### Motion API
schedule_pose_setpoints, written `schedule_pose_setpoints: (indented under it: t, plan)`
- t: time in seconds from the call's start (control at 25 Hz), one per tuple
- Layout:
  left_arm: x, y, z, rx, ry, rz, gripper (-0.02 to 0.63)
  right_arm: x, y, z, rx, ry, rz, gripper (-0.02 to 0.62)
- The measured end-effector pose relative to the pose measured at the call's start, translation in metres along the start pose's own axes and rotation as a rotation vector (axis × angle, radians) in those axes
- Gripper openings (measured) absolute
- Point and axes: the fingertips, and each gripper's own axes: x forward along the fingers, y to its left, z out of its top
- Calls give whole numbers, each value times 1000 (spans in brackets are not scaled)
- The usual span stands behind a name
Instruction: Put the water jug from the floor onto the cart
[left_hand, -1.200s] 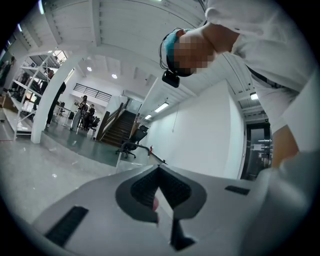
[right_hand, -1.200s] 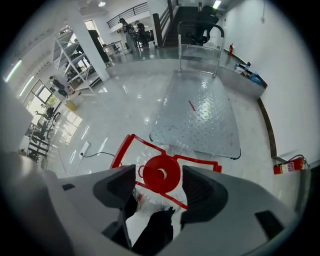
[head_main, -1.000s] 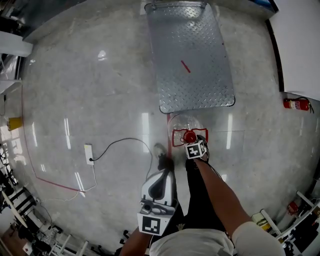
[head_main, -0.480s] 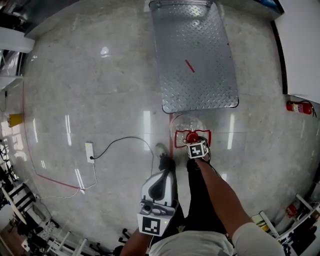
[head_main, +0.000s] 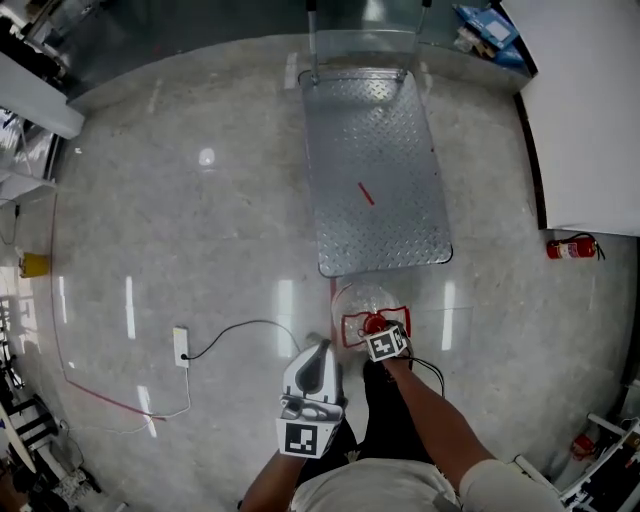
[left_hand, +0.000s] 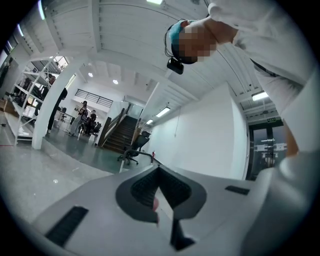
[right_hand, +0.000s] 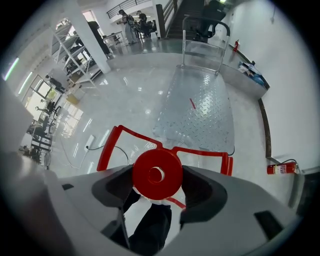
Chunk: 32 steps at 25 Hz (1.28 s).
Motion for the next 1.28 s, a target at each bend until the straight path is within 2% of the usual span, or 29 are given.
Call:
schedule_pose_setpoints:
  t: [0.24, 0.36, 0.52, 0.6, 0.68, 1.0, 1.28]
  plan:
    - [-3, 10, 54, 29, -93, -31, -2, -73, 4, 28, 48, -6, 10, 301]
    - [-3, 11, 78, 28, -110, -56, -2, -106, 3, 45, 88, -5, 15, 301]
    - [6, 18, 101, 43, -137, -61, -2, -139, -1, 87, 67, -71, 16, 301]
    - [15, 18, 107, 43, -150, -52, -2, -149, -17, 108, 26, -112, -27, 301]
    - [29, 18, 111, 46, -156, -46, -2, -155, -32, 129, 0, -138, -53, 301]
    - [108, 20, 126, 76, -170, 31, -2, -155, -79, 203, -87, -159, -41, 301]
    - [158, 25, 137, 91, -172, 90, -2, -148, -104, 249, -93, -182, -26, 301]
